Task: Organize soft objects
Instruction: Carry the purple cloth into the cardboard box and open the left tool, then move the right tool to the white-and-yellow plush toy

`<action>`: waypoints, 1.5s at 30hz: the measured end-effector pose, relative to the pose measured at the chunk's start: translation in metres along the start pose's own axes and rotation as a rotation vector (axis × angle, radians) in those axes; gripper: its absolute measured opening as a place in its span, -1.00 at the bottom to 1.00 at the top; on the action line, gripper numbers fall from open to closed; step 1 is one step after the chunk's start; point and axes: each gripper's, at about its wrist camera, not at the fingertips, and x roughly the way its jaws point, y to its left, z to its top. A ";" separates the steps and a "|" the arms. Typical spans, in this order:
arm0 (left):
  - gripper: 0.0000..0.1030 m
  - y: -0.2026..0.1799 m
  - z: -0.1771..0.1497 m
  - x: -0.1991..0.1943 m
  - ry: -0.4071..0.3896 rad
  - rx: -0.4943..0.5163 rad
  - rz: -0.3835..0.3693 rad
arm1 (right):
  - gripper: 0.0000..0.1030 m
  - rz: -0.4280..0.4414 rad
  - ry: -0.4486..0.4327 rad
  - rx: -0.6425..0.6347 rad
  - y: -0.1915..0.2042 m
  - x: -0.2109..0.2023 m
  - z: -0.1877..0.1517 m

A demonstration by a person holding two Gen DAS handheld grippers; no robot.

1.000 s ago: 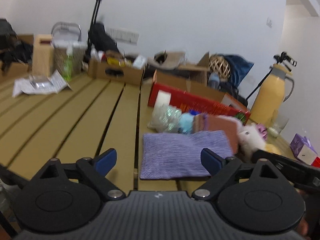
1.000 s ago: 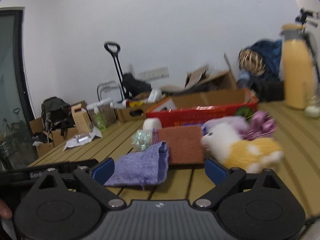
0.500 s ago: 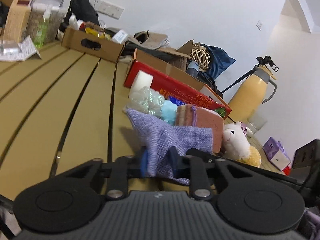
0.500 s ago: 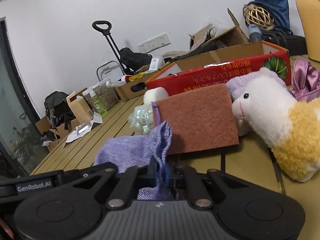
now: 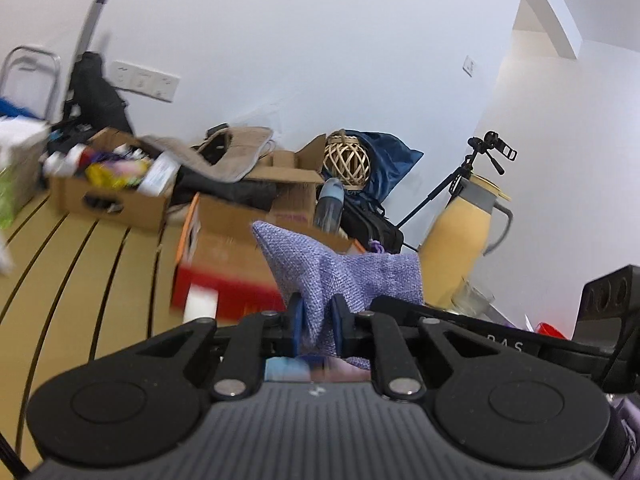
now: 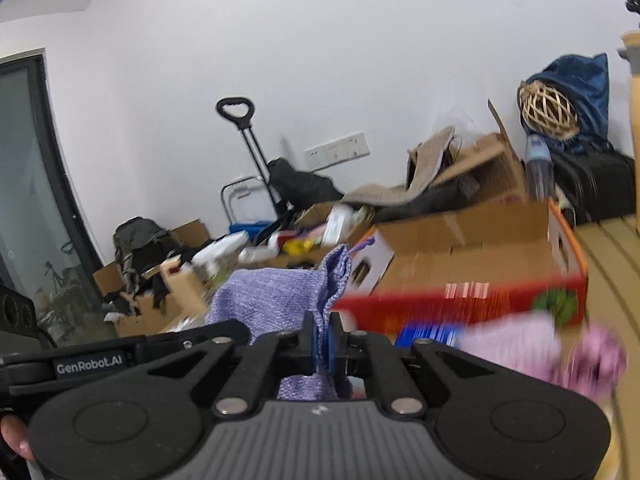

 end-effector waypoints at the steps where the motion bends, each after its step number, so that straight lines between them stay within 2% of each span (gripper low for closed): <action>1: -0.71 0.002 0.014 0.017 0.011 0.006 0.003 | -0.91 -0.003 0.008 0.003 -0.006 0.014 0.014; 6: -0.71 0.022 0.072 0.125 0.096 0.011 0.067 | -0.91 -0.054 0.104 0.090 -0.056 0.118 0.080; 9: -0.71 0.045 0.088 0.189 0.160 0.003 0.121 | -0.90 -0.105 0.153 0.128 -0.088 0.185 0.096; 12: -0.67 0.072 0.091 0.247 0.227 -0.003 0.197 | -0.90 -0.156 0.199 0.144 -0.114 0.245 0.095; 13: -0.66 0.076 0.089 0.266 0.259 0.038 0.220 | -0.90 -0.169 0.211 0.150 -0.121 0.258 0.095; 14: -0.65 0.079 0.087 0.277 0.270 0.067 0.256 | -0.89 -0.189 0.214 0.147 -0.127 0.271 0.094; 16: -0.40 0.083 0.084 0.292 0.265 0.123 0.329 | -0.77 -0.227 0.252 0.137 -0.136 0.292 0.092; 17: -0.01 0.084 0.081 0.297 0.261 0.152 0.348 | -0.74 -0.232 0.271 0.140 -0.140 0.298 0.088; 18: 0.11 0.086 0.079 0.299 0.265 0.156 0.358 | -0.59 -0.242 0.302 0.158 -0.145 0.304 0.085; 19: 0.10 0.086 0.076 0.301 0.287 0.148 0.360 | -0.39 -0.251 0.339 0.186 -0.152 0.310 0.082; 21: 0.15 0.082 0.071 0.299 0.295 0.188 0.348 | -0.23 -0.240 0.387 0.245 -0.162 0.314 0.077; 23: 0.11 0.081 0.067 0.300 0.339 0.187 0.363 | -0.22 -0.210 0.394 0.252 -0.163 0.314 0.076; 25: 0.21 0.082 0.066 0.294 0.326 0.146 0.367 | -0.17 -0.231 0.362 0.198 -0.155 0.308 0.080; 27: 0.45 0.076 0.069 0.283 0.278 0.154 0.368 | -0.13 -0.253 0.326 0.138 -0.143 0.293 0.089; 30: 0.47 0.060 0.081 0.257 0.263 0.151 0.362 | -0.08 -0.248 0.278 0.105 -0.126 0.259 0.111; 31: 0.47 0.052 0.089 0.245 0.248 0.158 0.348 | 0.00 -0.247 0.266 0.089 -0.120 0.244 0.118; 33: 0.51 0.034 0.099 0.215 0.203 0.178 0.347 | 0.12 -0.250 0.239 0.045 -0.105 0.205 0.132; 37: 0.58 0.000 0.102 0.150 0.141 0.188 0.366 | 0.21 -0.267 0.198 -0.034 -0.077 0.127 0.142; 39: 0.72 -0.016 0.095 0.116 0.089 0.197 0.385 | 0.33 -0.268 0.168 -0.077 -0.060 0.079 0.133; 40: 0.75 -0.026 0.088 0.093 0.044 0.207 0.396 | 0.39 -0.267 0.149 -0.105 -0.051 0.055 0.126; 42: 0.94 -0.044 0.064 0.042 -0.054 0.225 0.400 | 0.49 -0.265 0.102 -0.169 -0.031 0.002 0.103; 43: 0.96 -0.053 0.051 0.019 -0.090 0.228 0.396 | 0.65 -0.261 0.073 -0.203 -0.020 -0.024 0.089; 45: 1.00 -0.071 0.024 -0.024 -0.134 0.259 0.380 | 0.86 -0.255 0.005 -0.271 0.005 -0.075 0.057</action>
